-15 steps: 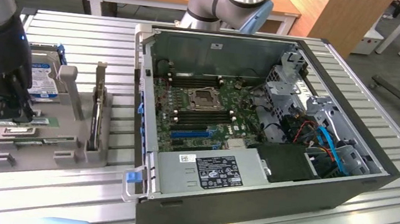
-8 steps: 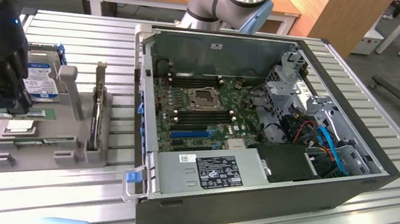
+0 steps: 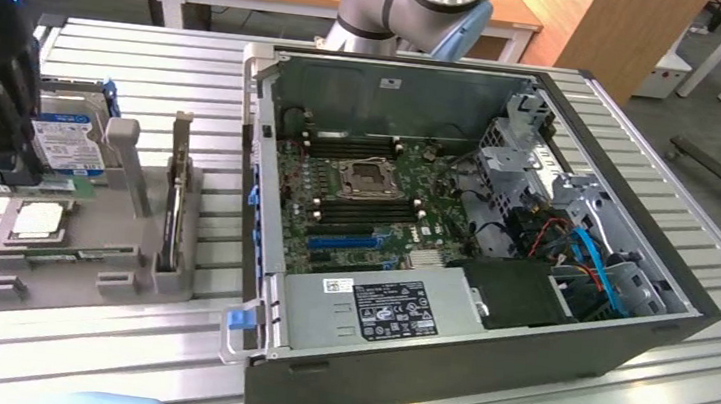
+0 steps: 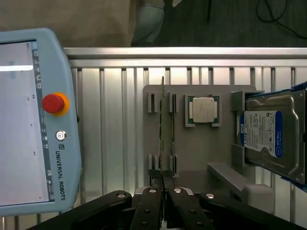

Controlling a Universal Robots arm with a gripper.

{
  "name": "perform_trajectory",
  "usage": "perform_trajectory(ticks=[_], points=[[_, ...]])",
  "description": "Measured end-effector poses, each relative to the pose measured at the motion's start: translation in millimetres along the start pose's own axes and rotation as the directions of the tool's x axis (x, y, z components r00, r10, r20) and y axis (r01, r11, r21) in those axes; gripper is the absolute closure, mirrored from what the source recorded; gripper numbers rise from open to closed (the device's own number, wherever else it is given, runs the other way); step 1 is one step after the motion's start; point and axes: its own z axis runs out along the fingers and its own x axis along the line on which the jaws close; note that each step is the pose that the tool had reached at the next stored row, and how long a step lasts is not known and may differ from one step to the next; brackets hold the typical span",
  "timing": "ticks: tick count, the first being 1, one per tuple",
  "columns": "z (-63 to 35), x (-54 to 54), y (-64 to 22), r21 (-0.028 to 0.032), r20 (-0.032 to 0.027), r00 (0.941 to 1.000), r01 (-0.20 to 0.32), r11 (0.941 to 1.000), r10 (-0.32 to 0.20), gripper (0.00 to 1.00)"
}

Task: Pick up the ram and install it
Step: 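Pick up the ram and move it above insertion slot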

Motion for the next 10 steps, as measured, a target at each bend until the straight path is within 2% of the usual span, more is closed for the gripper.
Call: perform_trajectory(ticks=[6, 10], points=[[-20.7, -0.6, 0.7, 0.0, -0.0001, 1.0, 0.0, 1.0, 0.0, 0.89], [-23.8, -0.6, 0.8, 0.0003, 0.0001, 1.0, 0.0, 1.0, 0.0, 0.89]])
